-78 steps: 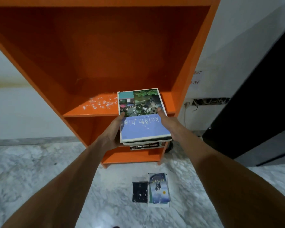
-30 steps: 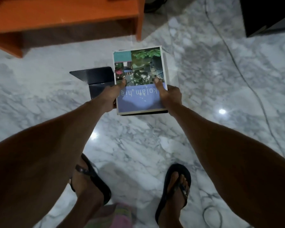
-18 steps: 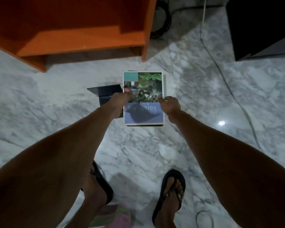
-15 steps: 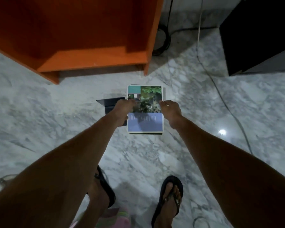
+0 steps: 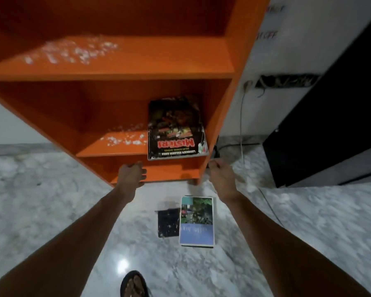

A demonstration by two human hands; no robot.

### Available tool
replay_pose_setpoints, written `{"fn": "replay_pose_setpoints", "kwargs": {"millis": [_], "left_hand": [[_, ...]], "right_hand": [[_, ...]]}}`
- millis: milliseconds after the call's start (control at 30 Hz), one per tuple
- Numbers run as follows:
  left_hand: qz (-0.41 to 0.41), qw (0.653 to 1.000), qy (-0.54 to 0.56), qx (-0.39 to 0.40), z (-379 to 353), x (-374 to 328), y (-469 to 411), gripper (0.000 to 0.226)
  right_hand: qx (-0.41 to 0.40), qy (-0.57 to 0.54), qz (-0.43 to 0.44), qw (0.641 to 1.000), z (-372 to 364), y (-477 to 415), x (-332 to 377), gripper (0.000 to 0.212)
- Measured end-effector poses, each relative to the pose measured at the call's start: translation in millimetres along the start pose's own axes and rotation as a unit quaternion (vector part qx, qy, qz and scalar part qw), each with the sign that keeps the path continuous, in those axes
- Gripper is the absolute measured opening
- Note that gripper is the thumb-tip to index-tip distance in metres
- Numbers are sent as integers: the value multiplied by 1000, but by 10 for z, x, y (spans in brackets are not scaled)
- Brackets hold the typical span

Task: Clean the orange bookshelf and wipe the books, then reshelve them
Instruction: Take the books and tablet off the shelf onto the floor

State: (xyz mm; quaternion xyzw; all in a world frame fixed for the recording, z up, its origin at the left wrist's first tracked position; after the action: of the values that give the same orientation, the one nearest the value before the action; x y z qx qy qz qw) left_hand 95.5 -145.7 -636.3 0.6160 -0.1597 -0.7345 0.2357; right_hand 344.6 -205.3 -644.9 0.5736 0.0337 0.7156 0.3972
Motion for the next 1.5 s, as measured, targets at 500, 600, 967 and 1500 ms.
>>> {"fn": "replay_pose_setpoints", "kwargs": {"millis": [500,600,967,1500], "left_hand": [[99,991,23,84,-293,-66,-1191,57],[103,990,34,89,-301,-23,-1283,47],[112,979,35,167,-93,2,-1052,34],[102,971,53,211,-17,273,-772,38]], "right_hand": [[32,-267,-248,931,-724,-823,176,24],[35,-322,-242,915,-834,-913,84,37],[136,-263,-248,922,-598,-518,-7,32],[149,-77,-156,973,-675,-821,-70,56]]}}
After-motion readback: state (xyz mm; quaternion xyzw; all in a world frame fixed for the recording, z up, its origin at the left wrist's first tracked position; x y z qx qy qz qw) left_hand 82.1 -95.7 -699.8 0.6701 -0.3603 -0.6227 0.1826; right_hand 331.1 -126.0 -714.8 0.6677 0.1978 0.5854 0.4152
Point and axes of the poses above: each hand's wrist, its own y-axis away from the middle knuckle, its own z-axis out of the back of the hand, x = y × z, the point moved 3 cm from there along -y, towards the middle knuckle, and after that the axes turned 6 degrees about -z, right-handed, at the moved point
